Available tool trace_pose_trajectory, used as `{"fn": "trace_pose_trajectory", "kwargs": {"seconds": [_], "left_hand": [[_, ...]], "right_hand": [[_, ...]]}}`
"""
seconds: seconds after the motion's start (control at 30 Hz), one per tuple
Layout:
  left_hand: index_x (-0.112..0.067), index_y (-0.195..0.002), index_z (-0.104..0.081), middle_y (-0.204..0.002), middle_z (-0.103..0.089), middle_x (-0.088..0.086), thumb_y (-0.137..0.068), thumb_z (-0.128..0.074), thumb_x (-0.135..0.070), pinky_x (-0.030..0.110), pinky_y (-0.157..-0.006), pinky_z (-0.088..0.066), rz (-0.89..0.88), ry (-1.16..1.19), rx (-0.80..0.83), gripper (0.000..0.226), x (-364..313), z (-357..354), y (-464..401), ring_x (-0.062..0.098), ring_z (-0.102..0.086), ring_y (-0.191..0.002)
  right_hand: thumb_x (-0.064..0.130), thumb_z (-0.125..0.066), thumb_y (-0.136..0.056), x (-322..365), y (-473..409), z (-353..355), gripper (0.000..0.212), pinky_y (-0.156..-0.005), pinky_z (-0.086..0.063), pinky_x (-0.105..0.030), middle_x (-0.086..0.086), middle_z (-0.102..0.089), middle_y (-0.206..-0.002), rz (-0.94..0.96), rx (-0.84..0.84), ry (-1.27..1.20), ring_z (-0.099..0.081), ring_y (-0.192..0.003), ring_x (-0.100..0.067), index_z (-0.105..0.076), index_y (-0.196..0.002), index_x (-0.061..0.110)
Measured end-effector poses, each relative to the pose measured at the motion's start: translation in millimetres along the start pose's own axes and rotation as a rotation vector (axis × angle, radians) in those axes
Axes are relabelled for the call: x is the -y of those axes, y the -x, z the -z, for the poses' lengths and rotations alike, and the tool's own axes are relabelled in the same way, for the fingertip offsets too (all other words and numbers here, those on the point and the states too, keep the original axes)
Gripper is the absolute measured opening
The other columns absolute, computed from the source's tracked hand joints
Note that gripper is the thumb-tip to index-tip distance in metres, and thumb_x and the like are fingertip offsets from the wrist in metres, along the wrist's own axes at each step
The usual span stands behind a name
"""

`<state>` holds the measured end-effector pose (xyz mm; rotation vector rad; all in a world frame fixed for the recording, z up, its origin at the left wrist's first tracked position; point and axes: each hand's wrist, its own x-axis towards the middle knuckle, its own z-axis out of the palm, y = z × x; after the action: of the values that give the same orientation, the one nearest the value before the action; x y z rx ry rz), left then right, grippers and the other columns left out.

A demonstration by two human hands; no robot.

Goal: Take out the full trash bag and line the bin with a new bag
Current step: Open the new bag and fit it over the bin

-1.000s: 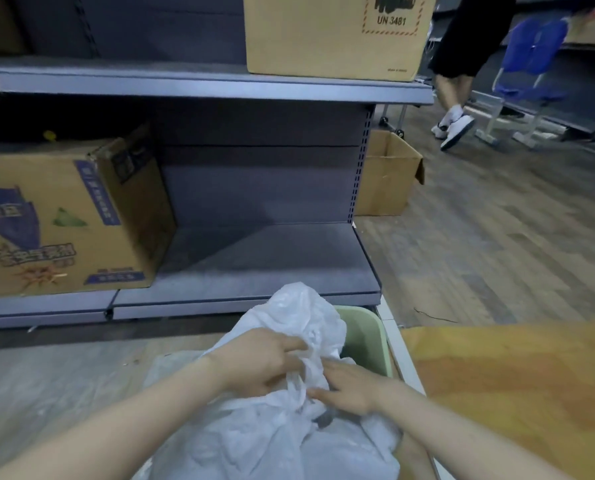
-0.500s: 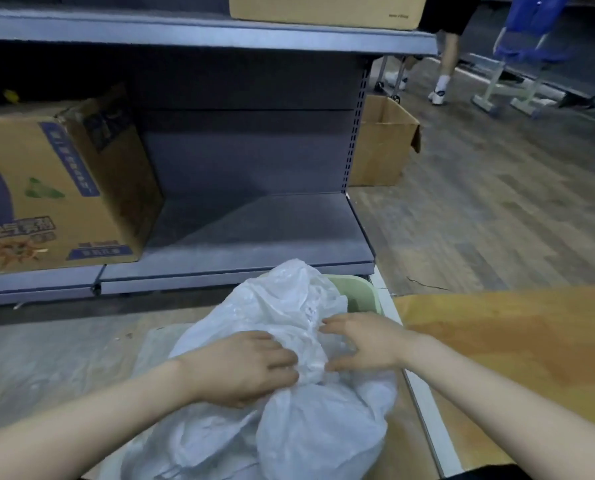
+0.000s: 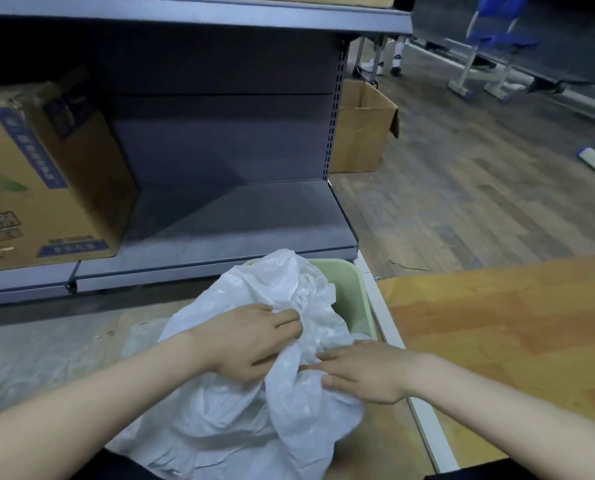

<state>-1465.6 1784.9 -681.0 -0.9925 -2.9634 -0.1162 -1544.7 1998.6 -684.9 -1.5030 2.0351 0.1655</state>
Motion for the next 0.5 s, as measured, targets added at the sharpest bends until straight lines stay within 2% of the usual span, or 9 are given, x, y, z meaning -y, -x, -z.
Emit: {"fn": "trace_pose_trajectory", "kwargs": {"seconds": [0.07, 0.1, 0.17, 0.23, 0.3, 0.37, 0.4, 0.43, 0.5], "left_hand": [[-0.017, -0.093, -0.044, -0.097, -0.057, 0.004, -0.081, -0.041, -0.024, 0.03, -0.059, -0.047, 0.005, -0.015, -0.033, 0.014, -2, 10, 11, 0.026, -0.053, -0.062], [-0.016, -0.092, -0.049, -0.098, -0.058, 0.005, -0.078, -0.042, -0.023, 0.027, -0.056, -0.046, 0.022, -0.03, -0.039, 0.016, -3, 14, 18, 0.025, -0.053, -0.06], [-0.015, -0.091, -0.055, -0.103, -0.058, 0.006, -0.08, -0.044, -0.026, 0.026, -0.057, -0.046, 0.037, -0.018, -0.035, 0.018, -10, 17, 31, 0.025, -0.055, -0.063], [-0.017, -0.096, -0.057, -0.111, -0.057, 0.007, -0.088, -0.042, -0.043, 0.028, -0.067, -0.051, 0.007, -0.001, -0.027, 0.031, -16, 12, 43, 0.025, -0.06, -0.076], [-0.022, -0.109, -0.056, -0.121, -0.058, 0.008, -0.086, -0.031, -0.067, 0.032, -0.085, -0.051, 0.028, -0.1, 0.023, 0.057, -19, 6, 54, 0.023, -0.059, -0.102], [-0.023, -0.121, -0.051, -0.126, -0.056, 0.006, -0.076, -0.024, -0.082, 0.032, -0.092, -0.047, 0.101, -0.19, 0.06, 0.079, -20, 0, 61, 0.018, -0.055, -0.113], [-0.022, -0.124, -0.049, -0.126, -0.054, 0.004, -0.071, -0.026, -0.087, 0.032, -0.092, -0.044, 0.149, -0.2, 0.074, 0.087, -20, -1, 64, 0.016, -0.057, -0.111], [-0.02, -0.126, -0.047, -0.123, -0.054, 0.002, -0.066, -0.03, -0.089, 0.03, -0.09, -0.043, 0.185, -0.196, 0.078, 0.093, -20, -3, 66, 0.014, -0.061, -0.105], [-0.016, -0.126, -0.045, -0.113, -0.058, -0.002, -0.061, -0.038, -0.089, 0.031, -0.09, -0.045, 0.225, -0.185, 0.085, 0.098, -19, -6, 68, 0.011, -0.066, -0.094]], "right_hand": [[0.038, -0.019, -0.103, -3, -2, 7, 0.044, -0.113, -0.026, -0.041, -0.003, -0.021, -0.157, -0.014, -0.019, 0.074, -0.019, -0.144, -0.022, -0.018, -0.147, 0.041], [0.039, -0.019, -0.103, -4, -4, 10, 0.044, -0.116, -0.02, -0.042, -0.003, -0.013, -0.159, -0.034, -0.016, 0.14, -0.012, -0.147, -0.022, -0.015, -0.147, 0.044], [0.039, -0.022, -0.103, -2, -10, 10, 0.046, -0.118, -0.006, -0.044, -0.003, 0.001, -0.161, -0.08, 0.006, 0.234, 0.002, -0.148, -0.023, -0.011, -0.147, 0.046], [0.037, -0.029, -0.102, 2, -21, 5, 0.05, -0.118, -0.003, -0.047, -0.004, 0.005, -0.161, -0.102, 0.044, 0.287, 0.005, -0.148, -0.025, -0.009, -0.148, 0.043], [0.037, -0.038, -0.099, 2, -33, 4, 0.058, -0.118, -0.007, -0.05, -0.005, 0.004, -0.161, -0.118, 0.089, 0.324, 0.002, -0.148, -0.026, -0.01, -0.149, 0.04], [0.036, -0.048, -0.093, -3, -41, 8, 0.06, -0.114, -0.025, -0.05, -0.005, -0.01, -0.159, -0.121, 0.142, 0.278, -0.016, -0.145, -0.028, -0.021, -0.147, 0.038], [0.032, -0.051, -0.089, -6, -43, 12, 0.056, -0.106, -0.038, -0.047, -0.006, -0.028, -0.154, -0.125, 0.14, 0.206, -0.033, -0.137, -0.028, -0.033, -0.142, 0.037], [0.027, -0.051, -0.086, -8, -43, 17, 0.047, -0.095, -0.048, -0.044, -0.004, -0.046, -0.142, -0.141, 0.094, 0.116, -0.048, -0.124, -0.026, -0.046, -0.133, 0.035], [0.028, -0.049, -0.088, -10, -44, 28, 0.025, -0.085, -0.051, -0.039, 0.001, -0.064, -0.116, -0.211, -0.137, -0.07, -0.059, -0.104, -0.023, -0.059, -0.111, 0.027]]}}
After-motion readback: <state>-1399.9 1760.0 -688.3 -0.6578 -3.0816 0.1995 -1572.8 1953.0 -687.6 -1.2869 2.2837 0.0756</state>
